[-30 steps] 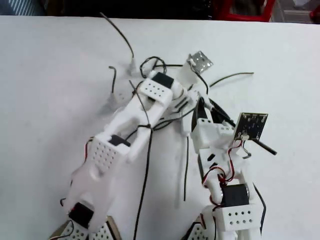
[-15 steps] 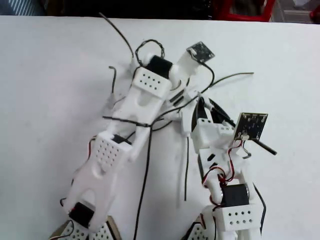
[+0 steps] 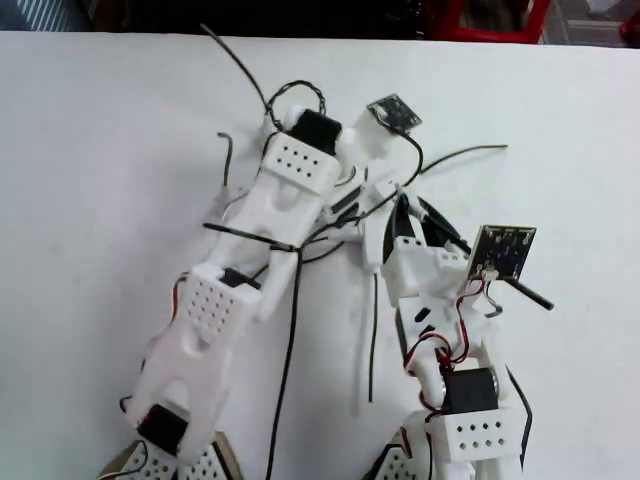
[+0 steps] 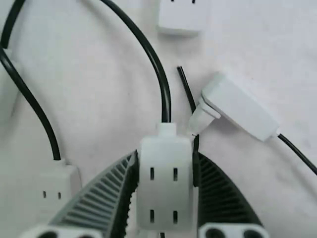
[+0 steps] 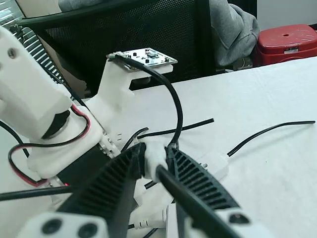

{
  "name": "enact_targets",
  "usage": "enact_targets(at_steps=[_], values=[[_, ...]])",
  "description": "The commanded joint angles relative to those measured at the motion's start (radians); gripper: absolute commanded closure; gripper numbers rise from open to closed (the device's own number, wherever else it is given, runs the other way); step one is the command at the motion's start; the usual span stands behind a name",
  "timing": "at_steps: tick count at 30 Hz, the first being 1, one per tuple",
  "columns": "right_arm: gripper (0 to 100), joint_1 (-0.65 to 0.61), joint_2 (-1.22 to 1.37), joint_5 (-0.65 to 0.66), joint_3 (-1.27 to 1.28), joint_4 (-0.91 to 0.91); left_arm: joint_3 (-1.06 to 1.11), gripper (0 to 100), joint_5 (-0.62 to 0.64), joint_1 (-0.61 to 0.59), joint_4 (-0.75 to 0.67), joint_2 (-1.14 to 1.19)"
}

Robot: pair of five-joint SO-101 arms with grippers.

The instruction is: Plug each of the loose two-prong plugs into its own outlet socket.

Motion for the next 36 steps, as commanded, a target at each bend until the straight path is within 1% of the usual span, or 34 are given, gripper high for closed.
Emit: enact_targets(at_steps=[1,7,10,13,21,23,25,28,30,33,36], values=[[98.1,-0.004,-0.012,0.011,-0.011,-0.022,0.150,98,-0.003,-0.010,0.000,-0.236],[98.1,-0.004,-0.012,0.011,-0.011,-0.022,0.408,98,-0.009,-0.008,-0.006,-0.369],[98.1,-0.004,-0.012,0.011,-0.011,-0.022,0.552,98,-0.006,-0.001,-0.055,-0.414],[98.1,-0.004,-0.010,0.011,-0.011,-0.022,0.712,98,-0.003,0.010,-0.141,-0.460],[98.1,-0.004,-0.007,0.011,-0.011,-0.022,1.134,98,-0.006,0.051,-0.453,-0.596],[98.1,-0.004,-0.007,0.011,-0.011,-0.022,1.189,97,-0.008,0.051,-0.503,-0.605],[98.1,-0.004,-0.007,0.011,-0.011,-0.022,1.218,95,-0.009,0.054,-0.511,-0.605],[98.1,-0.004,-0.007,0.011,-0.011,-0.022,1.252,86,-0.009,0.061,-0.491,-0.610],[98.1,-0.004,-0.007,0.011,-0.011,-0.022,1.257,82,-0.006,0.054,-0.480,-0.615],[98.1,-0.004,-0.007,0.018,-0.011,-0.021,1.241,83,-0.009,0.031,-0.476,-0.641],[98.1,-0.010,-0.005,0.068,-0.009,-0.016,1.249,83,-0.011,0.027,-0.448,-0.717]])
